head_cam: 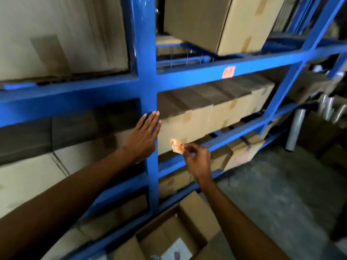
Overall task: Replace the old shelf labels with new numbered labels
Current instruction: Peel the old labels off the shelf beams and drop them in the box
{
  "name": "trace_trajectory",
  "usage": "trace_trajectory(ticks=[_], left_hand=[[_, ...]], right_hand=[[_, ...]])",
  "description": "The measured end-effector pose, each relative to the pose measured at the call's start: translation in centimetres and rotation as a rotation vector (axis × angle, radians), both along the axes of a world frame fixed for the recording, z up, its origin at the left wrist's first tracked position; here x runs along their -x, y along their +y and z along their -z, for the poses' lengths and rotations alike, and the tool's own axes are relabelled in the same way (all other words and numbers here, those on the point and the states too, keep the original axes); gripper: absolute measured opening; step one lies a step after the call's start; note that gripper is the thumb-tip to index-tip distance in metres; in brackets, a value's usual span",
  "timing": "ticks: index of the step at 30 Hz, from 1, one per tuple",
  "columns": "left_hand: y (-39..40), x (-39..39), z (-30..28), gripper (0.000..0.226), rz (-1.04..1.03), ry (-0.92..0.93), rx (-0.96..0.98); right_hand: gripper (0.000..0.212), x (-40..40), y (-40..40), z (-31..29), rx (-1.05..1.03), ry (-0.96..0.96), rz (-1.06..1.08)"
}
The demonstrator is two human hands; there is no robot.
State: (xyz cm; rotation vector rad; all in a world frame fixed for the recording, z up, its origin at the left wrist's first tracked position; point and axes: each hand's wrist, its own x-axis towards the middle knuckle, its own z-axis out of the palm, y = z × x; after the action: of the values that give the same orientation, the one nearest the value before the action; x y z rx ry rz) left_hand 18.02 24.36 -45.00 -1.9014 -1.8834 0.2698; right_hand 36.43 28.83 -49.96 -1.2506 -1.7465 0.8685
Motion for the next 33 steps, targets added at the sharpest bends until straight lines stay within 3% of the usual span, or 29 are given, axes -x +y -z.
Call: trace_trajectory(ticks=[6,10,14,23,29,33], left_hand=[[0.1,0.1,6.6,0.077,-0.011,0.048,0.12],[0.6,0.4,9.6,0.079,-0.007,0.104,0.083],[1.2,0.9,11.0,0.079,0.011,0.178,0.0],[1.3,1.3,11.6,0.076,0.04,0.325,-0.019],[0.9,-0.1,10.7,0.079,-0.003,0.205,0.06],[3.0,-1.7,5.2,0.088,0.037,0.112,-0.056]], right_hand=[[0.022,-3.0,-2.2,13.5,0.315,-0.557,-0.087],[0.025,-3.0,-3.5,18.5,0.435,-0.716,-0.116],[0.037,-2.5,-3.9,21.4,0.553,-0.712,-0.097],[0.021,-2.2,-2.7,23.8,0.624,-0.682,-0.183],[0.022,-2.7,0.8,20.3,0.547,-0.558,-0.135],[0.018,-2.2,6.1,11.0,0.353,-0.339,-0.039]])
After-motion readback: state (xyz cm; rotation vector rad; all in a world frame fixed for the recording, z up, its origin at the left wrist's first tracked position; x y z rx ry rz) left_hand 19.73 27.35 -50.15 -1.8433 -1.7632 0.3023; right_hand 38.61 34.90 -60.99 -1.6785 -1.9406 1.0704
